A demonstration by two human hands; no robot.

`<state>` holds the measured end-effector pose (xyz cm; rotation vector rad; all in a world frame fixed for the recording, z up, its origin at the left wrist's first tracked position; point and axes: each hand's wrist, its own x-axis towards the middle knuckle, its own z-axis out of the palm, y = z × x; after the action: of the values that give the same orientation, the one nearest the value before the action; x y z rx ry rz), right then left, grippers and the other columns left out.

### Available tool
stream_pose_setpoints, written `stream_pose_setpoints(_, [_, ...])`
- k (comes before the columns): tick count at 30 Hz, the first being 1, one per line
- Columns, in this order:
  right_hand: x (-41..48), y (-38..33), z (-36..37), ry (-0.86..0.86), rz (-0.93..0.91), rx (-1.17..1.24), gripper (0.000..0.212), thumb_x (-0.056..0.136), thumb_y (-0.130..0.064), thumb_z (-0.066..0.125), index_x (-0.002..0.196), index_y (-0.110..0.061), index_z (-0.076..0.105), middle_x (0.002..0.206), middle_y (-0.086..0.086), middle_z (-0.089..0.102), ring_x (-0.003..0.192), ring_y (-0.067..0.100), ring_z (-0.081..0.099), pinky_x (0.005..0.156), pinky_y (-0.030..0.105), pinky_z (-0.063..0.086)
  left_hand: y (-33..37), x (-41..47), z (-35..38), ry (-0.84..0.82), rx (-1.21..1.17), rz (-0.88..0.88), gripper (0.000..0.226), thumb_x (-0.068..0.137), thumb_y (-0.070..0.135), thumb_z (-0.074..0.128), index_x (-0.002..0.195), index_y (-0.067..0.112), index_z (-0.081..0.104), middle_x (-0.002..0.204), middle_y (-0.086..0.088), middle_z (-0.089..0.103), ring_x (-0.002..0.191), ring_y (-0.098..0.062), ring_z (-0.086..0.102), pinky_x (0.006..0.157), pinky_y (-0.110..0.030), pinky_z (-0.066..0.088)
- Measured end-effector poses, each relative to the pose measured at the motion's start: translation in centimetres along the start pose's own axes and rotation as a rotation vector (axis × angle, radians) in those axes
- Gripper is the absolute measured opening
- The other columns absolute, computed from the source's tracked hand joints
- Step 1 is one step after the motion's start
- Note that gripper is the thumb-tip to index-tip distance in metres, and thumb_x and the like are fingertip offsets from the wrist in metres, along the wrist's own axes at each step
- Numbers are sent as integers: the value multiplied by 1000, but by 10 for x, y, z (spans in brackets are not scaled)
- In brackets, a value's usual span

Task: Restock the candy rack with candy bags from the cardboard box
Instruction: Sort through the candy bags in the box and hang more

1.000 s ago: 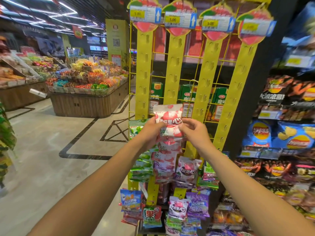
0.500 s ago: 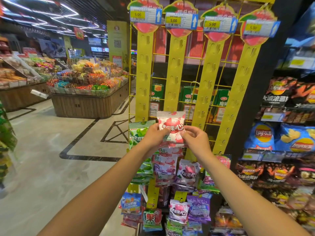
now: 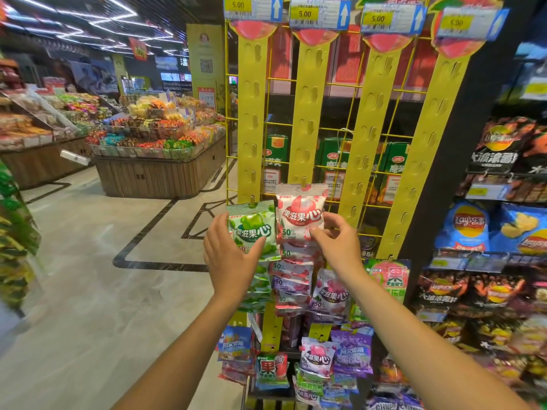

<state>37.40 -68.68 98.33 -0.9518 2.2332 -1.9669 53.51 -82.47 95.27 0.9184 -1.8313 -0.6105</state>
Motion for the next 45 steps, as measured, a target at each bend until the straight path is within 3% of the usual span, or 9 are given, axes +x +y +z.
stream_pose_setpoints(2, [-1, 3, 3, 17, -11, -41, 35, 91, -35, 74, 125, -36, 63, 117, -7, 67, 103, 11, 66, 84, 39, 59, -12, 4, 3, -109, 26, -100, 107, 78, 67, 78, 159, 24, 23, 159, -4, 35, 147, -27, 34, 117, -50, 37])
stream_pose_setpoints(4, [-3, 6, 4, 45, -10, -119, 39, 91, -40, 73, 128, -37, 61, 124, -6, 59, 107, 13, 59, 85, 36, 53, -24, 8, 6, -192, 35, -135, 114, 74, 72, 78, 160, 24, 20, 158, -6, 37, 145, -29, 40, 112, -52, 44])
stream_pose_setpoints(9, [-6, 11, 11, 41, 47, -56, 39, 90, -44, 74, 124, -38, 57, 124, -12, 60, 107, 12, 64, 87, 44, 59, -42, 20, 6, -283, -65, -139, 94, 78, 51, 86, 152, 27, 33, 141, -1, 51, 123, -21, 60, 95, -43, 56])
stream_pose_setpoints(16, [-12, 9, 25, 118, 89, -9, 56, 83, -38, 83, 127, -25, 51, 109, -17, 57, 103, 13, 63, 85, 32, 56, -53, 39, -5, -362, -193, -98, 76, 89, 24, 82, 151, 21, 39, 124, 14, 54, 109, -9, 61, 92, -33, 54])
stream_pose_setpoints(21, [-14, 7, 28, 148, 105, -37, 58, 85, -39, 82, 131, -22, 52, 110, -15, 56, 101, 11, 62, 78, 24, 50, -61, 38, -5, -424, -221, -77, 72, 89, 31, 82, 148, 27, 42, 131, 9, 61, 105, -6, 68, 91, -42, 61])
stream_pose_setpoints(28, [-16, 4, 24, 117, 125, -98, 57, 87, -43, 78, 133, -23, 51, 117, -10, 57, 106, 15, 62, 89, 36, 57, -64, 33, -8, -437, -177, -67, 80, 84, 46, 83, 149, 37, 35, 136, 7, 59, 109, -12, 69, 89, -48, 62])
stream_pose_setpoints(32, [-18, 4, 18, 74, 144, -118, 59, 88, -45, 77, 136, -24, 50, 118, -8, 58, 106, 16, 64, 90, 43, 59, -58, 29, -12, -432, -154, -71, 81, 87, 42, 82, 151, 34, 34, 139, 7, 56, 105, -13, 68, 88, -49, 61])
stream_pose_setpoints(39, [-33, 7, -3, -55, 118, -166, 70, 90, -44, 75, 147, -20, 44, 139, -5, 52, 113, 16, 60, 97, 42, 54, -46, 15, -20, -412, -97, -69, 84, 89, 36, 82, 155, 26, 32, 149, 2, 49, 111, -12, 58, 95, -43, 57])
stream_pose_setpoints(45, [-48, 10, -29, -147, 119, -183, 76, 88, -49, 75, 151, -26, 39, 149, -6, 47, 124, 16, 56, 98, 47, 56, -33, -10, -22, -337, 134, 25, 87, 89, 43, 78, 158, 25, 28, 154, -4, 42, 141, -27, 43, 109, -49, 49])
